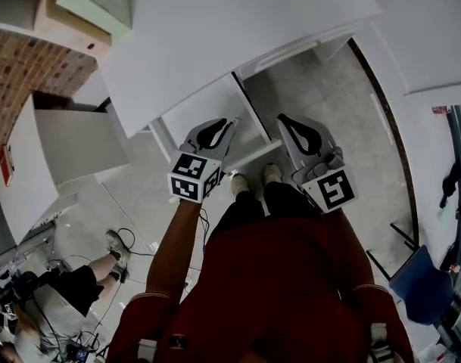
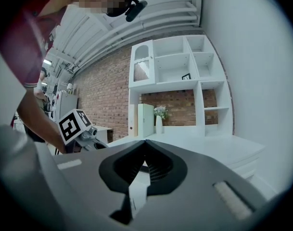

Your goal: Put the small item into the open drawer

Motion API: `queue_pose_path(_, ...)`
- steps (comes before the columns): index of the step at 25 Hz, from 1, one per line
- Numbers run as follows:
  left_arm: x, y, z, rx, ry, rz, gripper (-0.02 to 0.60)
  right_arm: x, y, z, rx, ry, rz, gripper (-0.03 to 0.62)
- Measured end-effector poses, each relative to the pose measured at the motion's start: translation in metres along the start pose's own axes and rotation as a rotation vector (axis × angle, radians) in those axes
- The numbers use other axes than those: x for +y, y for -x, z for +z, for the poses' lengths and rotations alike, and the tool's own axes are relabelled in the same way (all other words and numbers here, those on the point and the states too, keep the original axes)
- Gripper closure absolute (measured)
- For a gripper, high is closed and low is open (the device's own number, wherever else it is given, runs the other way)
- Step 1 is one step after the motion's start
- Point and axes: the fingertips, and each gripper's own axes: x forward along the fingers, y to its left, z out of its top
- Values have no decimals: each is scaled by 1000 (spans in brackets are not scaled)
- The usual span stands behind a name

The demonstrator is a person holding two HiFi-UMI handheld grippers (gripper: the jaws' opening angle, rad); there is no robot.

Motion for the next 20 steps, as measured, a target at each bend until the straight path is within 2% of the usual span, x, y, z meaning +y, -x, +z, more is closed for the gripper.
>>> queue_pose_path(5, -25, 40, 39, -164, -25, 1, 572, 23, 12, 21, -44, -43, 33, 583)
queue_pose_path(13, -48, 120, 100, -452, -68, 18, 575, 61, 33, 56, -115, -88, 92, 583)
queue_pose_path(17, -64, 149, 120, -543, -128, 23, 575, 70, 35, 70, -145, -72, 111, 583)
queue_pose_path(20, -74, 163, 127, -573, -168, 27, 575, 74, 38, 80, -166, -54, 115, 583)
